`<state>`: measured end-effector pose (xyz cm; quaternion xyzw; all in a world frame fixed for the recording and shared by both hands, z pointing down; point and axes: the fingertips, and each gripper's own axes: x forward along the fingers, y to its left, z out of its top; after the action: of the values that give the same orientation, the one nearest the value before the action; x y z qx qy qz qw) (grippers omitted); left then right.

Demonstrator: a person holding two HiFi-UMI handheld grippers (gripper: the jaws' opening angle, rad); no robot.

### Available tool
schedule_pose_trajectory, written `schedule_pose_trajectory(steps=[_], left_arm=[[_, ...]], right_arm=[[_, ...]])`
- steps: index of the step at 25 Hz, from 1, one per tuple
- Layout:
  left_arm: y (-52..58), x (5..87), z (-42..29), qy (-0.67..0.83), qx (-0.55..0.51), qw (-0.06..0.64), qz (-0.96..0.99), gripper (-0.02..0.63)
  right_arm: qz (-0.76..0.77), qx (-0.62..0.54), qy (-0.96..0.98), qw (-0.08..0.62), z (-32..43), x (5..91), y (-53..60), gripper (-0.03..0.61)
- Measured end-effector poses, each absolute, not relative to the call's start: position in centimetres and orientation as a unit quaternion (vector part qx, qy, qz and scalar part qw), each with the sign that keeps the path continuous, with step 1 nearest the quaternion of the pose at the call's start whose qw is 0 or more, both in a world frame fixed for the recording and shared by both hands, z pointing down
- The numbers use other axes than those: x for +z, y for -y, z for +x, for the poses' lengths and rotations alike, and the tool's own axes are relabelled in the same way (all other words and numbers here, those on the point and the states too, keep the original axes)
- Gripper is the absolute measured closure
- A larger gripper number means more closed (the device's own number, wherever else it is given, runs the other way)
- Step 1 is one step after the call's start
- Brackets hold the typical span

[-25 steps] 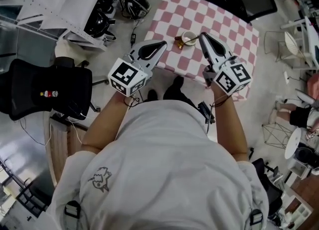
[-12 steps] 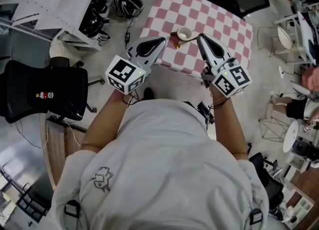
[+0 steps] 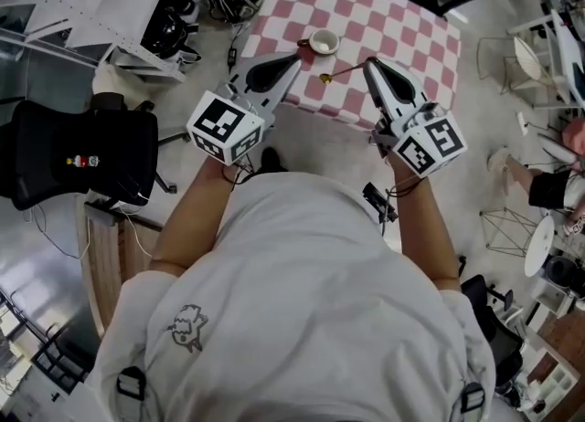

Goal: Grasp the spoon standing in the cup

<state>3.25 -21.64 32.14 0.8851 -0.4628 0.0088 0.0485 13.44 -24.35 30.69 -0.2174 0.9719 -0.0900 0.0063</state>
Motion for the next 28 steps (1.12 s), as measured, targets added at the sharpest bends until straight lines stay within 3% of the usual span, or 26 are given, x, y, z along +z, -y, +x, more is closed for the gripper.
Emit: schedule_pose_trajectory(steps=[19, 28], left_arm=[[11.2, 36.3, 20.2, 0.476, 0.041, 0.076, 0.875, 0.6], [5.8, 37.8, 23.3, 0.487, 0.044, 0.094, 0.867, 0.6]], right_arm=[[-0.175, -0.116, -0.978, -0.007, 29.2, 35.0, 14.2, 0.546], [-0.16, -0.131, -0.978, -0.021, 31.7, 37.3, 8.3, 0.546]])
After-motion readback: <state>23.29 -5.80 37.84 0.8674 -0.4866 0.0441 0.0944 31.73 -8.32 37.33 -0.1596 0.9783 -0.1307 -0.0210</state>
